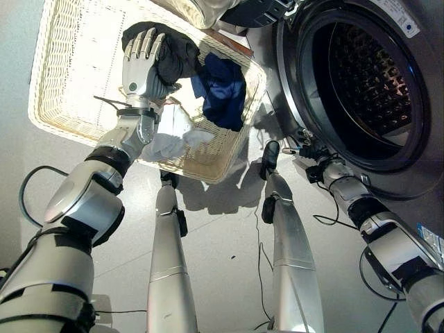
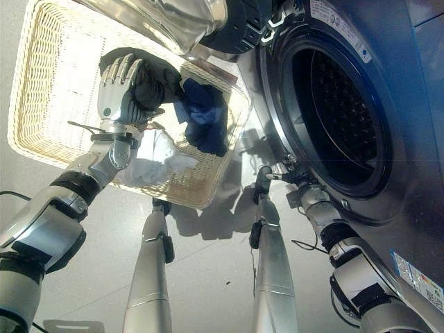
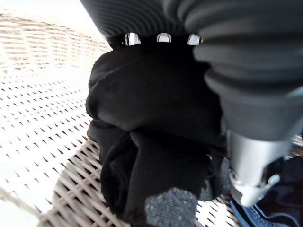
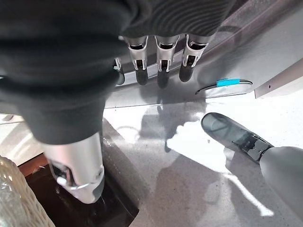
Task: Put the clothes into the washing machine.
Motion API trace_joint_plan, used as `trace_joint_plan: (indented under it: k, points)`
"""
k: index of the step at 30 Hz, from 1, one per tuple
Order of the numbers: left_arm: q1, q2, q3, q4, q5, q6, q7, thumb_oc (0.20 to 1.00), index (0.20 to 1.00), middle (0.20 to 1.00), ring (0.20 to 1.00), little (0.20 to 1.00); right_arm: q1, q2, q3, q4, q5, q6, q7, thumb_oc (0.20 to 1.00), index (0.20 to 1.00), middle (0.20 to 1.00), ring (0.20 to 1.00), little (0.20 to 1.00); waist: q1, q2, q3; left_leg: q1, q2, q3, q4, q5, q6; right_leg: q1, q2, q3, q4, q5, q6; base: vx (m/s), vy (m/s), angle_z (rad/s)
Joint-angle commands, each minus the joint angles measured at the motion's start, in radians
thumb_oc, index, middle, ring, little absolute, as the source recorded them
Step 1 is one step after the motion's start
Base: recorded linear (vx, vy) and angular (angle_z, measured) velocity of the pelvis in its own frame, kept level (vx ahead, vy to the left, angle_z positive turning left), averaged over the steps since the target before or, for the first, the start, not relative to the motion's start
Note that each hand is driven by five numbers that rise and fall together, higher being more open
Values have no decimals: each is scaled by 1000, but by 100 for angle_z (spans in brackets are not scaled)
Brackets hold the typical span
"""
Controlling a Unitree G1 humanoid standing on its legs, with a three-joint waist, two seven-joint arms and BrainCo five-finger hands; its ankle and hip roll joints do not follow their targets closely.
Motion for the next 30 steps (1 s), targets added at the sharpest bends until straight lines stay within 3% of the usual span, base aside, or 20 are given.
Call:
trace_joint_plan:
  k: [1, 2, 21, 27, 28, 30]
  points:
    - [42, -4, 48, 56, -44, 19, -73, 241, 241, 241, 241, 241, 38, -11, 23, -40, 29, -23, -20, 1000, 1000, 1000, 1000, 1000, -2, -17, -23, -48, -111, -13, 55, -5, 82, -20, 92, -3, -40, 98, 51, 0, 0, 0]
    - [43, -6, 48, 55, -44, 20, -80, 200, 200, 200, 200, 200, 36, -11, 23, -39, 28, -22, -19, 1000, 1000, 1000, 1000, 1000, -2, -16, -23, -47, -110, -12, 52, -3, 82, -20, 92, -2, -41, 99, 51, 0, 0, 0]
    - [69, -12, 62, 49, -99, 10, -118, 200, 200, 200, 200, 200, 43, -16, 31, -81, 46, -42, -21, 1000, 1000, 1000, 1000, 1000, -1, -9, -23, -36, -114, -8, 44, 7, 85, -15, 88, 0, -44, 102, 49, 0, 0, 0]
    - [120, -14, 141, 17, -233, -58, -109, 200, 200, 200, 200, 200, 63, -11, 18, -141, 140, -65, -4, 1000, 1000, 1000, 1000, 1000, 5, -7, -23, -27, -113, -12, 36, 11, 83, -8, 86, 0, -46, 102, 49, 0, 0, 0]
    - [151, -15, 192, -18, -297, -110, -89, 200, 200, 200, 200, 200, 76, -5, 4, -182, 198, -71, 8, 1000, 1000, 1000, 1000, 1000, 9, -7, -23, -22, -113, -15, 32, 11, 83, -2, 86, -1, -48, 100, 48, 0, 0, 0]
    - [174, -18, 226, -50, -334, -150, -81, 200, 200, 200, 200, 200, 89, 0, -7, -216, 240, -78, 16, 1000, 1000, 1000, 1000, 1000, 11, -7, -23, -18, -113, -16, 30, 10, 83, 0, 86, -2, -48, 98, 48, 0, 0, 0]
